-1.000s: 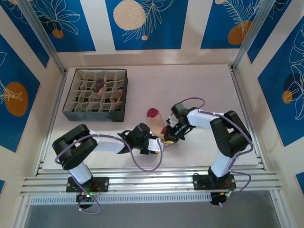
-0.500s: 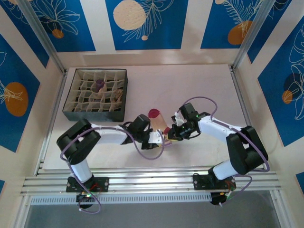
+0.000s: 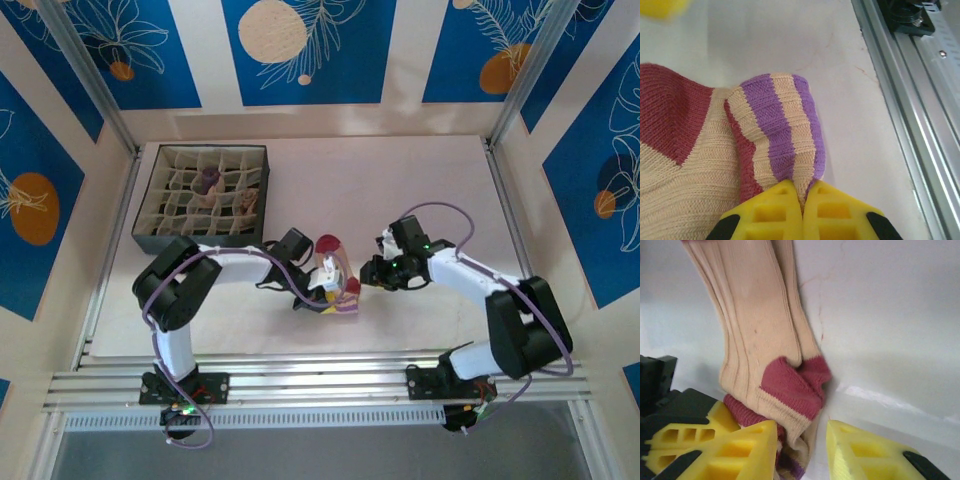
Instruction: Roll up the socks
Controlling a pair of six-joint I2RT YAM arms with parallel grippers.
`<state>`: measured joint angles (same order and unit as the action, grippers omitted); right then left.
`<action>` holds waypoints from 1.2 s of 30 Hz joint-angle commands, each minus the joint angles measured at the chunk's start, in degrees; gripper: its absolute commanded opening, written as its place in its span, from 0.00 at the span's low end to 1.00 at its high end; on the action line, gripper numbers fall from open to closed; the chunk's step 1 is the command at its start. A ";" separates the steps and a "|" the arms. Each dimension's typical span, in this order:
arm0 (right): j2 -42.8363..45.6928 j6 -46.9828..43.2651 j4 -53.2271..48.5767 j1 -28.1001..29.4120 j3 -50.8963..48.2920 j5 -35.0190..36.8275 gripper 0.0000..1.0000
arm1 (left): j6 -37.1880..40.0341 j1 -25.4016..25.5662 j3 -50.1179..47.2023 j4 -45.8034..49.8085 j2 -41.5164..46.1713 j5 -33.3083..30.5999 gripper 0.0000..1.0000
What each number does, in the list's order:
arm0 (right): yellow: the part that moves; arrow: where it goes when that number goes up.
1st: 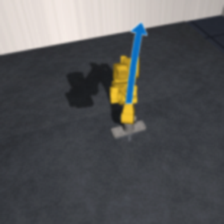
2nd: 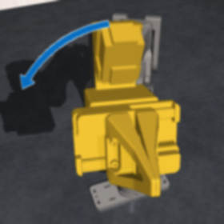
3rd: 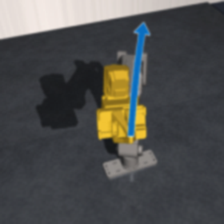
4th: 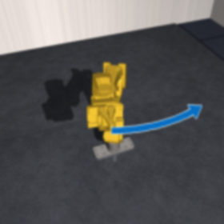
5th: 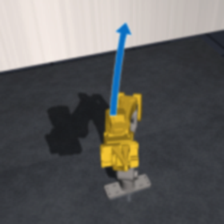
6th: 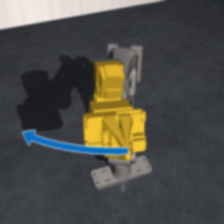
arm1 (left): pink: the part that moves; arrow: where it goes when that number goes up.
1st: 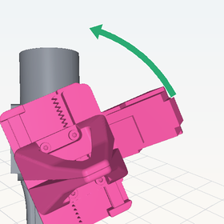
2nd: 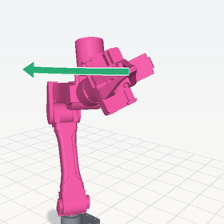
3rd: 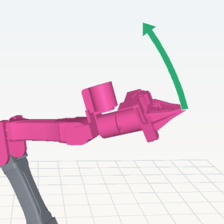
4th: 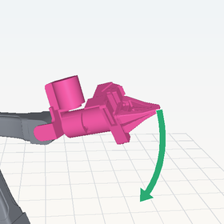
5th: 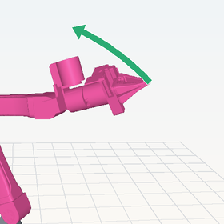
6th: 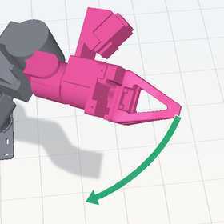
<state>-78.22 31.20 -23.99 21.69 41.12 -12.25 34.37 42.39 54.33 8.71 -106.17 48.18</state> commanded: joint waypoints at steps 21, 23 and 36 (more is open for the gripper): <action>-7.64 -5.88 9.68 6.45 -3.09 -13.44 0.40 | -16.43 -5.73 6.57 5.13 -9.46 7.57 0.00; -8.09 -6.09 7.79 6.68 -2.73 -11.88 0.40 | -19.32 -6.54 6.01 2.63 -9.99 8.47 0.00; -15.75 -4.98 -3.64 10.90 4.65 1.14 0.04 | -23.03 -7.94 6.14 2.91 -10.62 4.30 0.00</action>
<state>-90.74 25.19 -20.29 32.03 44.36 -17.76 10.87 35.48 61.54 11.38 -115.72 59.51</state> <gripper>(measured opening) 0.064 0.043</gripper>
